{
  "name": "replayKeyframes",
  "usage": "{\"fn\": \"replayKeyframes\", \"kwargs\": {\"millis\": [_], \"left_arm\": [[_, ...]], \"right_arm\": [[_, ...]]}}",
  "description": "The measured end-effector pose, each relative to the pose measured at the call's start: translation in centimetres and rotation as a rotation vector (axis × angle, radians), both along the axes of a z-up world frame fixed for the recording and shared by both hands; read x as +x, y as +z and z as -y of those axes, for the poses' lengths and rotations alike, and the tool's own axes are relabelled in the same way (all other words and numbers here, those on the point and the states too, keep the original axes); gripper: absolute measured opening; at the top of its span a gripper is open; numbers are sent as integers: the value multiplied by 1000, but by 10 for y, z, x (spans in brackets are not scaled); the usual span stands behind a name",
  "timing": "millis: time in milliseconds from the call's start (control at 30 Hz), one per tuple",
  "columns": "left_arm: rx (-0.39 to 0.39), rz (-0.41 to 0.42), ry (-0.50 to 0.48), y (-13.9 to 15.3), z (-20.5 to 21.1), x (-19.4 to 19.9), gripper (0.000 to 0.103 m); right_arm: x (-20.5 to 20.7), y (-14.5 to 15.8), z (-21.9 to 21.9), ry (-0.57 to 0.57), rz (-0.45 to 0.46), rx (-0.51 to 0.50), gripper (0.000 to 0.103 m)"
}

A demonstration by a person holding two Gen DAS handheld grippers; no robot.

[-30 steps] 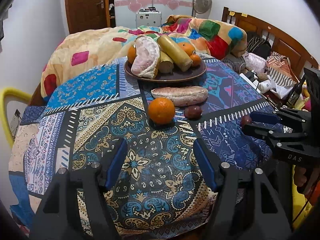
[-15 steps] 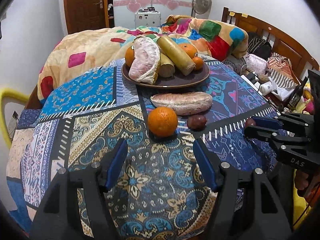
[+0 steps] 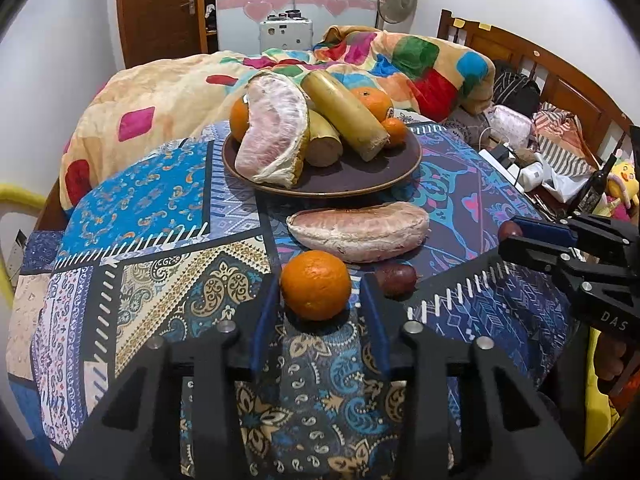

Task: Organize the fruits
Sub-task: 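Grasp and lift the orange with the left tool while the right tool lifts the date, then lower the orange and date onto the plate and open both tools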

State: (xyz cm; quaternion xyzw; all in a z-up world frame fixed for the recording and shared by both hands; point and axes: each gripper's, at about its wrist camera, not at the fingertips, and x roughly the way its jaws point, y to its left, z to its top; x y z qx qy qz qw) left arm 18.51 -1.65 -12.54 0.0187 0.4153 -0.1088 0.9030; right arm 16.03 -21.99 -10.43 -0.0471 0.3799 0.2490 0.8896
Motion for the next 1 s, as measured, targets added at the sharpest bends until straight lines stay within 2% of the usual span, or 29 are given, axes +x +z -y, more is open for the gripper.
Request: {"fn": "replayKeyframes", "kwargs": {"millis": [267, 533, 767, 1000], "left_arm": [[-19, 5, 6, 2, -5, 3, 36], [-37, 65, 11, 29, -10, 7, 36], [-43, 111, 24, 46, -7, 22, 36], [-57, 115, 24, 48, -7, 42, 36]], "right_arm": [[8, -1, 1, -3, -1, 9, 23], [21, 10, 0, -15, 28, 25, 23], [36, 23, -4, -19, 70, 46, 23], [59, 30, -5, -38, 94, 55, 23]]}}
